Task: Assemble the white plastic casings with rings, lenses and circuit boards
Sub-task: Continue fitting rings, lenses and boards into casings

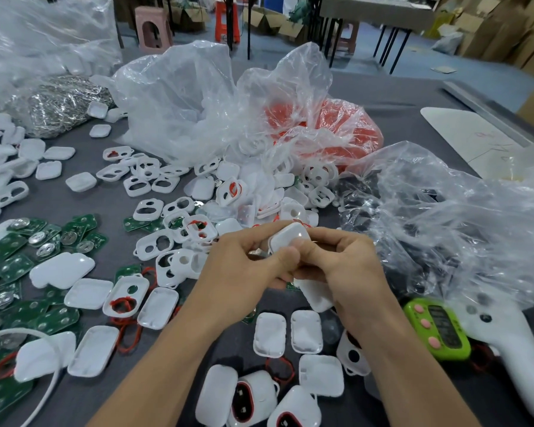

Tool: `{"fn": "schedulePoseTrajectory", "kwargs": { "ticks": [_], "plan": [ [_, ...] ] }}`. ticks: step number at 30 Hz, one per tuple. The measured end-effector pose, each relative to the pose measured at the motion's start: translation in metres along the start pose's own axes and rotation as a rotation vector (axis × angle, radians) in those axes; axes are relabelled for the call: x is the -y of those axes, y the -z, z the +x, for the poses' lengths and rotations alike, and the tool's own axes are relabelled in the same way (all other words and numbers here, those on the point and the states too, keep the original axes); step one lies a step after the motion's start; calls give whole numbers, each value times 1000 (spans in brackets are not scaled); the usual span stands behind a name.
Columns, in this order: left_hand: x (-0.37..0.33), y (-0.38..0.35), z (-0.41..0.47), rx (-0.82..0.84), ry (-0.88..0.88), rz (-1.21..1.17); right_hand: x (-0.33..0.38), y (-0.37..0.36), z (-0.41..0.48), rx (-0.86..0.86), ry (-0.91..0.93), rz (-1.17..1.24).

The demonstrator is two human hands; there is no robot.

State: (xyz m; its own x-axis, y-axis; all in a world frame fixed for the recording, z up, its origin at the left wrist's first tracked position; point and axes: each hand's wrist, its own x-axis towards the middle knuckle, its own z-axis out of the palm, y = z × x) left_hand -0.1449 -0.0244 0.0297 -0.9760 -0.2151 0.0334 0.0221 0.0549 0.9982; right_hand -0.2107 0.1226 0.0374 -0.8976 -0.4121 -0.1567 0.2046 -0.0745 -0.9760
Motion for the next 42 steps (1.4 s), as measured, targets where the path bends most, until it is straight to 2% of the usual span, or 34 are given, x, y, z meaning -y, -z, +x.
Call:
{"fn": "schedulePoseTrajectory", "kwargs": {
  "ticks": [4,11,18,29,33,35,38,42],
  "plan": [
    [-2,-3,0,-35,85,-146,0,3,0,3,5,0],
    [3,-12,-1,-154,11,-38,-7,4,2,-11,54,-83],
    [4,-12,-1,-199,24,-48,-8,5,4,3,42,-61],
    [1,-14,-2,-308,-42,78,-12,-1,2,-19,106,-124],
    [6,-15,0,-259,-39,82,-10,-1,2,-55,115,-88],
    [8,-15,1,-235,47,-46,-11,0,3,-124,149,-173],
    [7,-16,4,-244,197,-221,-14,1,1,-218,283,-463],
    [6,-13,5,-221,262,-339,-9,-1,-6,-144,357,-681]
  ]
}}
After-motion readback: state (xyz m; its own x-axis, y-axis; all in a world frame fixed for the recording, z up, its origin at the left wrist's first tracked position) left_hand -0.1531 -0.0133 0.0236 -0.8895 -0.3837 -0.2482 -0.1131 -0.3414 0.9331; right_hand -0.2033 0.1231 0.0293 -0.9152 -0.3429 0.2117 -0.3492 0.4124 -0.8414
